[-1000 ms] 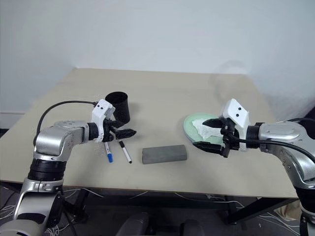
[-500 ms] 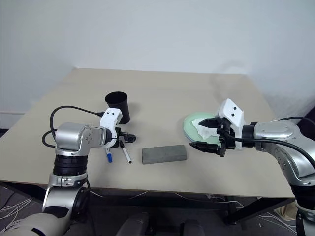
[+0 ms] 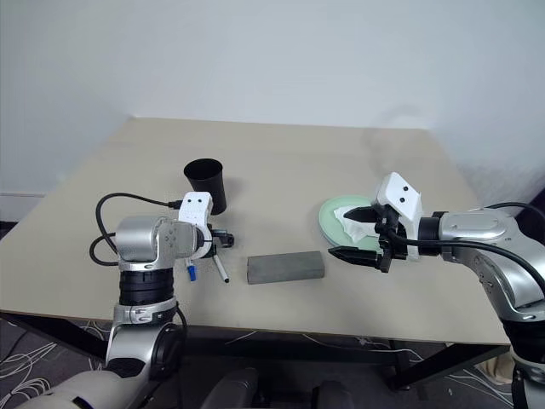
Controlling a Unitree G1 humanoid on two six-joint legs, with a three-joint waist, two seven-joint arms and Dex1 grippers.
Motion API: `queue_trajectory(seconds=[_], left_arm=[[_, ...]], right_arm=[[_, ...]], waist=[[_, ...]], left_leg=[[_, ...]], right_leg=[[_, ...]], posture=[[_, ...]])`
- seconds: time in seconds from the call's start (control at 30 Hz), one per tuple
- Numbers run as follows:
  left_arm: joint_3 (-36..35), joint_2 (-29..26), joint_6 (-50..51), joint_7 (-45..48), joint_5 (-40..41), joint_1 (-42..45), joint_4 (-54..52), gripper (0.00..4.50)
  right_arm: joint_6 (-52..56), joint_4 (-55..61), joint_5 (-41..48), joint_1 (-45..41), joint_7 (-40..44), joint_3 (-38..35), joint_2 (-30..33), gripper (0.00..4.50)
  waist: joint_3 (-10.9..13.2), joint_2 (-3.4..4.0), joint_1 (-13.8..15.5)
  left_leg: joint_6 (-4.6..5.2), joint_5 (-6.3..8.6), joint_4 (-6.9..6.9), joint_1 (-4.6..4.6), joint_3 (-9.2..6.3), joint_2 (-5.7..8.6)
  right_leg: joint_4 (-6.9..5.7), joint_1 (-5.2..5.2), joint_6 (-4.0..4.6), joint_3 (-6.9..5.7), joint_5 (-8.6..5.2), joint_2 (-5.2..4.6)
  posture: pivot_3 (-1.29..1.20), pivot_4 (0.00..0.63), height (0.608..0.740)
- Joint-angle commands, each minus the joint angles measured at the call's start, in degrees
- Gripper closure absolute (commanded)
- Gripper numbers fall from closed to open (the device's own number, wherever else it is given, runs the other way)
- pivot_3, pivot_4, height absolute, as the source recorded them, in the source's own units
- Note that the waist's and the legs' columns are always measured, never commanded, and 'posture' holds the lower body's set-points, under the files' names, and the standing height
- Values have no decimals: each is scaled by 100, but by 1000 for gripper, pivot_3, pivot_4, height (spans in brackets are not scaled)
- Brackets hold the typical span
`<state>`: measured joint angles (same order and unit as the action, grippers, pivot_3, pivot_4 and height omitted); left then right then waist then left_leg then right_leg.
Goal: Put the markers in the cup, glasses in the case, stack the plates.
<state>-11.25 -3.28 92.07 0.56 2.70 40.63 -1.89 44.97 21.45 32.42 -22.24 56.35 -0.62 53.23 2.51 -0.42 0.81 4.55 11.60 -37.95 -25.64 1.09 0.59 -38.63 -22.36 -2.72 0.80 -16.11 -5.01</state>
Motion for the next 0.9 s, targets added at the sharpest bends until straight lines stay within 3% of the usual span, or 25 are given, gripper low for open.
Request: queue_trajectory(seconds=[0.03,0.47,0.87,0.9], left_arm=[[-102,212,43,-221,-80,113,-183,279],[-220,616,43,-695,-194,-280,-531,279],[-260,540,43,-715,-222,-572,-384,4292],[-232,498,43,-681,-196,-584,-364,4390]], right_arm=[[-116,36,-34,-116,-13,-94,-9,0],[-161,-22,-139,-94,-45,-87,-67,0],[-191,-36,-164,-148,-96,-46,-124,0],[-190,-31,-163,-148,-103,-47,-127,0]], waist=[[0,0,0],[0,0,-2],[-5,4,0],[-6,5,-1]], left_leg=[[0,0,0,0,0,0],[0,0,1,0,1,0],[-1,1,1,2,1,1],[-1,1,1,2,1,1]], right_leg=[[0,0,0,0,0,0],[0,0,0,0,0,1],[1,2,0,0,0,0],[1,2,0,-1,0,0]], posture=[[0,0,725],[0,0,725],[0,0,725],[0,0,725]])
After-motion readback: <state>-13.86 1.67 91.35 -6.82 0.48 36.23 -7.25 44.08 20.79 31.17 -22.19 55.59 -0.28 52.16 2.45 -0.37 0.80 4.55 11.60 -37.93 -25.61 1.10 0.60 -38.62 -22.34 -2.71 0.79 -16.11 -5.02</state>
